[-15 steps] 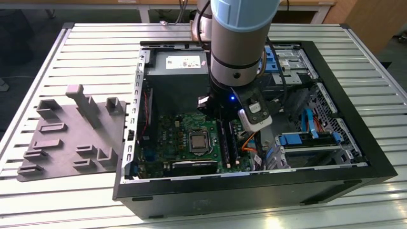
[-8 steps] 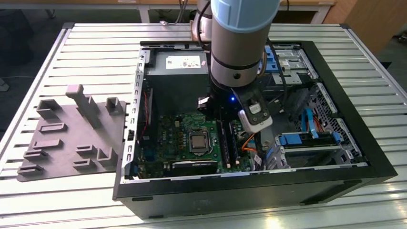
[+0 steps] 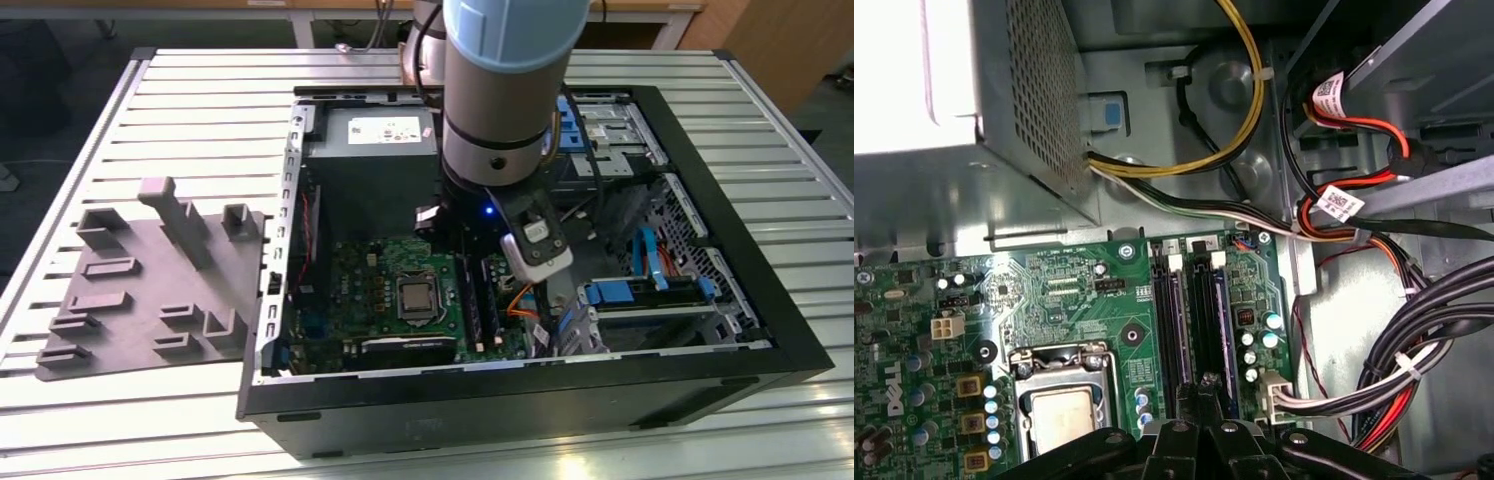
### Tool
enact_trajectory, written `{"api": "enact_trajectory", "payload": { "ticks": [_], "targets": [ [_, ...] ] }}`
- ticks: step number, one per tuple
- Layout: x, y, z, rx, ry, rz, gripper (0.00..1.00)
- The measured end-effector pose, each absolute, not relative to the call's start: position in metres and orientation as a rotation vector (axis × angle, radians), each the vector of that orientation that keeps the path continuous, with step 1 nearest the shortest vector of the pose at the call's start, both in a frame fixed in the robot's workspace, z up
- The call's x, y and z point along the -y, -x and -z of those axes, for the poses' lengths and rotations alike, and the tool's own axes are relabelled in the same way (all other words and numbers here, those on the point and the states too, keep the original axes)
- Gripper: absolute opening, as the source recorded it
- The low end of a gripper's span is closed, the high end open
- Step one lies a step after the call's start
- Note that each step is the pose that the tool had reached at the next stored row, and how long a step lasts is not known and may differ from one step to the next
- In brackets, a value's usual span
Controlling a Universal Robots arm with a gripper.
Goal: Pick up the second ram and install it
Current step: 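Press down the second ram until it locks into place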
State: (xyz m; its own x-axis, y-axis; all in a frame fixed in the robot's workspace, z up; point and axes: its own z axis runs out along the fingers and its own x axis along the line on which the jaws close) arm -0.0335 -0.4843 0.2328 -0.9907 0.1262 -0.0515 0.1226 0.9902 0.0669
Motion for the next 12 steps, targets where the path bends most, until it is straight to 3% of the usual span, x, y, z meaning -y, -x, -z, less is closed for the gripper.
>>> {"api": "enact_trajectory", "payload": {
  "ticks": [12],
  "targets": [
    [0.4892,0.0335,-0.2329,-3.078,-0.193,-0.098,0.11]
  ]
}}
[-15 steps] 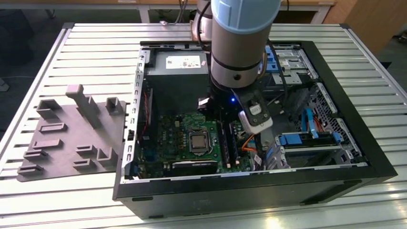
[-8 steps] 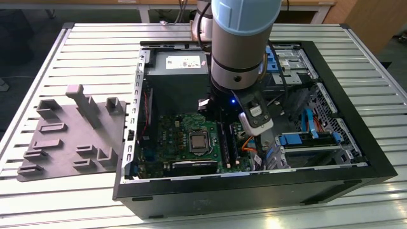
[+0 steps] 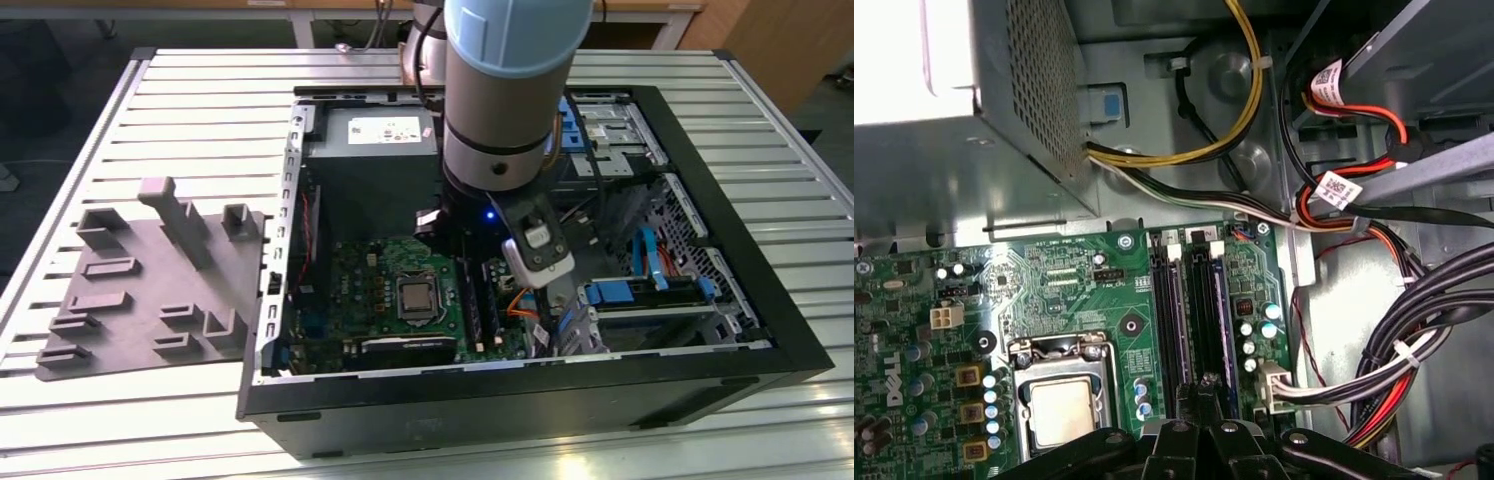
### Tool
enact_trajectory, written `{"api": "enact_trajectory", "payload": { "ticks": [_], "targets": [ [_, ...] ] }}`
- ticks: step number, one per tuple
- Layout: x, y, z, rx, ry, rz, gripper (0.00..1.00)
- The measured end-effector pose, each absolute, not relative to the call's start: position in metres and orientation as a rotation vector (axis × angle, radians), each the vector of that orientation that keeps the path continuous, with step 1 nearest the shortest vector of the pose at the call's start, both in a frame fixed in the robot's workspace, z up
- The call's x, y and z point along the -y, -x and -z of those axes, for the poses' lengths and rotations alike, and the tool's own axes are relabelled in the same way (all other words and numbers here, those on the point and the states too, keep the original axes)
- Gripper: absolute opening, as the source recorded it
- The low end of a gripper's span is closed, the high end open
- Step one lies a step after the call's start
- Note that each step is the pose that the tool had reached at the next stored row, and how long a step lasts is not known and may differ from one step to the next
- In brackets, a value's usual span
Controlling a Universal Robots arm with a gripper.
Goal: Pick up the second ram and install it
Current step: 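Press down the second ram until it locks into place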
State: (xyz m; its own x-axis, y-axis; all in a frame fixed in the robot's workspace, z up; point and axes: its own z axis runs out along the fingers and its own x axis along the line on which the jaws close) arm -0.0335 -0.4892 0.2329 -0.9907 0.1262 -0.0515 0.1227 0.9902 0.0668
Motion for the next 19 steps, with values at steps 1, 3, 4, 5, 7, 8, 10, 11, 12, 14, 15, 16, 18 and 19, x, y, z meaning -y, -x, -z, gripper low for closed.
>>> {"api": "enact_trajectory", "payload": {
  "ticks": [1,3,4,5,7,8,10,11,12,14,15,16,18,19],
  "targets": [
    [0.4895,0.0335,-0.2328,-3.078,-0.193,-0.098,0.11],
    [0.4902,0.0335,-0.2328,-3.078,-0.193,-0.098,0.11],
    [0.4905,0.0335,-0.2328,-3.078,-0.193,-0.098,0.11],
    [0.4908,0.0335,-0.2328,-3.078,-0.193,-0.098,0.11],
    [0.4913,0.0335,-0.2328,-3.078,-0.193,-0.098,0.11],
    [0.4915,0.0335,-0.2328,-3.078,-0.193,-0.098,0.11],
    [0.492,0.0335,-0.2328,-3.078,-0.193,-0.098,0.11],
    [0.4922,0.0335,-0.2328,-3.078,-0.193,-0.098,0.11],
    [0.4924,0.0335,-0.2328,-3.078,-0.193,-0.098,0.11],
    [0.4933,0.0335,-0.2328,-3.078,-0.193,-0.098,0.11],
    [0.4934,0.0335,-0.2328,-3.078,-0.193,-0.098,0.11],
    [0.4935,0.0335,-0.2328,-3.078,-0.193,-0.098,0.11],
    [0.4939,0.0335,-0.2328,-3.078,-0.193,-0.097,0.11],
    [0.4939,0.0335,-0.2328,-3.078,-0.193,-0.097,0.11]
  ]
}}
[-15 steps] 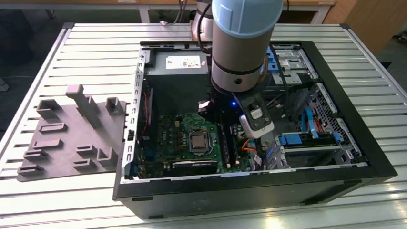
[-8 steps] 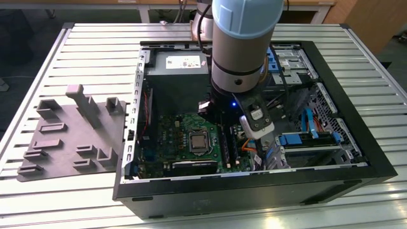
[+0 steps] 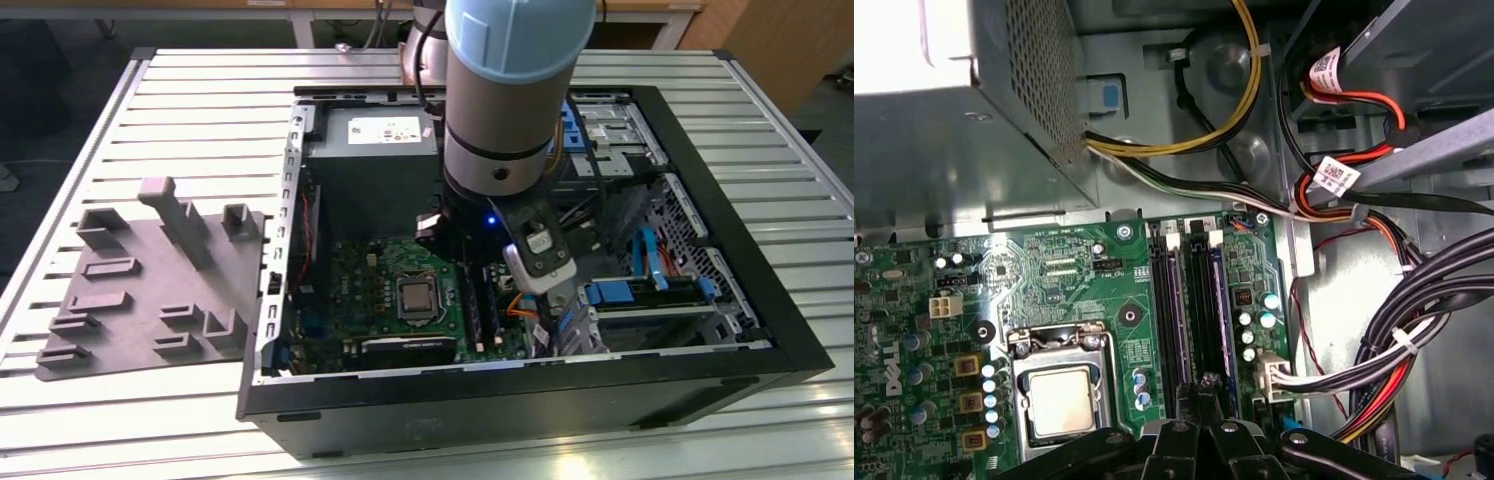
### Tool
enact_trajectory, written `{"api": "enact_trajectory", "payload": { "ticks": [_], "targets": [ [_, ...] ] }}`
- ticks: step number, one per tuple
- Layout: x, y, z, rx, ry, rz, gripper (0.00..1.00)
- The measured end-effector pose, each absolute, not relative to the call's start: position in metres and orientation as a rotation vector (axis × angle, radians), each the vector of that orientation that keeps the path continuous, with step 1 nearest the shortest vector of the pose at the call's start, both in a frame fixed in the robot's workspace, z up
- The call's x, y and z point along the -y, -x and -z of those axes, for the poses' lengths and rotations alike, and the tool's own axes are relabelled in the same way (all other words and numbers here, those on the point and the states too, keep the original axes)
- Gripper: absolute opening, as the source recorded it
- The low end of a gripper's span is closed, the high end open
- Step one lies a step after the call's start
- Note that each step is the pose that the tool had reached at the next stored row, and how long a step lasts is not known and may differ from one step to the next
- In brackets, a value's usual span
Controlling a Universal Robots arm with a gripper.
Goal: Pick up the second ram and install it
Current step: 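Press down the second ram until it locks into place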
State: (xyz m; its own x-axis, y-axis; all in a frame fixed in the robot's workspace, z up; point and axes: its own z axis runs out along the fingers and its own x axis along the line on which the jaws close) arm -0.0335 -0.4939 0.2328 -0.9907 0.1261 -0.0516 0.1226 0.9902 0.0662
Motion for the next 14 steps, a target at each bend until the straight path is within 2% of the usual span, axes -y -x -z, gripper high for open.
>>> {"api": "enact_trajectory", "payload": {
  "ticks": [14],
  "targets": [
    [0.4968,0.0335,-0.2328,-3.078,-0.192,-0.09,0.11]
  ]
}}
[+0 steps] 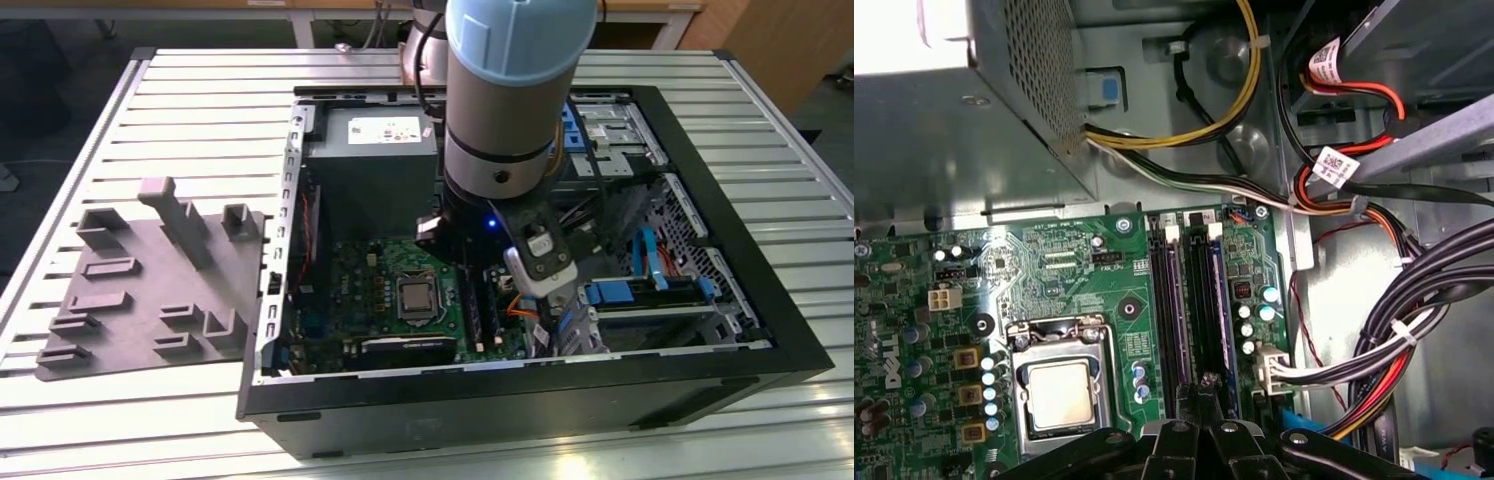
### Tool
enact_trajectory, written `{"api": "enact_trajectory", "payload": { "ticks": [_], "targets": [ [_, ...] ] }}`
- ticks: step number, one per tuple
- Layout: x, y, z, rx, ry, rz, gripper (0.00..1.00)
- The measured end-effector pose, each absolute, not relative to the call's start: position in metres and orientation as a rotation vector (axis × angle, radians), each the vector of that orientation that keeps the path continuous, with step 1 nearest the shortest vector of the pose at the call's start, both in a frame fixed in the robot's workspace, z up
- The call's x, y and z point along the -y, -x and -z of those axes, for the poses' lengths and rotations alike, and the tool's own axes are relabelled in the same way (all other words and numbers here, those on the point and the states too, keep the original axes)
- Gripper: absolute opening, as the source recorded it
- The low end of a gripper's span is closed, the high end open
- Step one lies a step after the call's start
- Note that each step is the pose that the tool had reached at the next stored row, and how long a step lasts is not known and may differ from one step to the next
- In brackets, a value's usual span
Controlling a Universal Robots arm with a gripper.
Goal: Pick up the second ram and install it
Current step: 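Press down the second ram until it locks into place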
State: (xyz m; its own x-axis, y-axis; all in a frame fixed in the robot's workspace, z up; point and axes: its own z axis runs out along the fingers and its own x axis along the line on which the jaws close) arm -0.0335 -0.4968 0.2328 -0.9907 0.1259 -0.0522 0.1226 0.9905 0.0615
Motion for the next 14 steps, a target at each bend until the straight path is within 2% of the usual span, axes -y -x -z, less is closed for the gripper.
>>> {"api": "enact_trajectory", "payload": {
  "ticks": [14],
  "targets": [
    [0.5004,0.0335,-0.2328,-3.078,-0.192,-0.088,0.11]
  ]
}}
